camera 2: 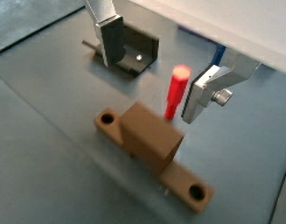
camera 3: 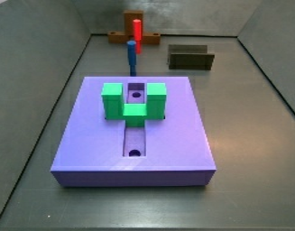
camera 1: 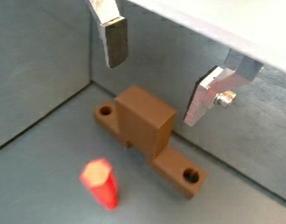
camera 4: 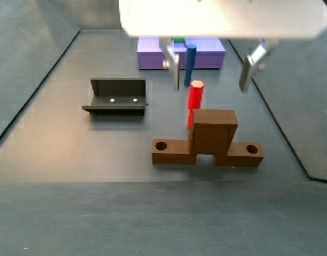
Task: Pick up the brown object. Move up. Move to above the board. Insert the brown object.
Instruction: Pick up the brown object.
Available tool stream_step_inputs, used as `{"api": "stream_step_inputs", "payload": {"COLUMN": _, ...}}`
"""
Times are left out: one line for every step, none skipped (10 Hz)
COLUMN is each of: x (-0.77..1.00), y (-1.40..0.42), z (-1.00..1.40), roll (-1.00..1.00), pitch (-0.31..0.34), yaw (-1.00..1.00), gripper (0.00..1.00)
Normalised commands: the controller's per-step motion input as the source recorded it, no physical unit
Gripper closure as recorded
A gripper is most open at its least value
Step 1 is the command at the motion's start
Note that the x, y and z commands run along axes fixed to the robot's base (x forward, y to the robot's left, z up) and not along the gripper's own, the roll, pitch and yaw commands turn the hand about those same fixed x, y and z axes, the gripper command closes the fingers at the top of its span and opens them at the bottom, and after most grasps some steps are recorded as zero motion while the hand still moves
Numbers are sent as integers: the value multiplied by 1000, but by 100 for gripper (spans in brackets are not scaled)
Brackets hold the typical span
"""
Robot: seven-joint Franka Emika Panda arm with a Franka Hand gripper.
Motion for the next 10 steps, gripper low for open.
{"api": "stream_step_inputs", "payload": {"x": -97, "y": 91, "z": -323, "roll": 0, "pitch": -74, "yaw": -131, "gripper": 0}}
{"api": "stream_step_inputs", "payload": {"x": -240, "y": 29, "z": -309, "roll": -10, "pitch": -114, "yaw": -120, "gripper": 0}}
{"api": "stream_step_inputs", "payload": {"x": -220, "y": 0, "z": -249, "roll": -70, "pitch": -120, "yaw": -60, "gripper": 0}}
{"api": "stream_step_inputs", "payload": {"x": -197, "y": 0, "z": -226, "roll": -97, "pitch": -124, "yaw": -31, "gripper": 0}}
{"api": "stream_step_inputs", "payload": {"x": -97, "y": 57, "z": -163, "roll": -97, "pitch": -101, "yaw": -3, "gripper": 0}}
{"api": "stream_step_inputs", "payload": {"x": 11, "y": 143, "z": -60, "roll": -146, "pitch": -69, "yaw": 0, "gripper": 0}}
{"api": "stream_step_inputs", "payload": {"x": 80, "y": 169, "z": -66, "roll": -157, "pitch": -57, "yaw": 0, "gripper": 0}}
{"api": "stream_step_inputs", "payload": {"x": 0, "y": 131, "z": -131, "roll": -133, "pitch": -71, "yaw": 0, "gripper": 0}}
{"api": "stream_step_inputs", "payload": {"x": 0, "y": 37, "z": -146, "roll": -143, "pitch": -87, "yaw": 0, "gripper": 0}}
{"api": "stream_step_inputs", "payload": {"x": 0, "y": 0, "z": -160, "roll": -151, "pitch": -100, "yaw": 0, "gripper": 0}}
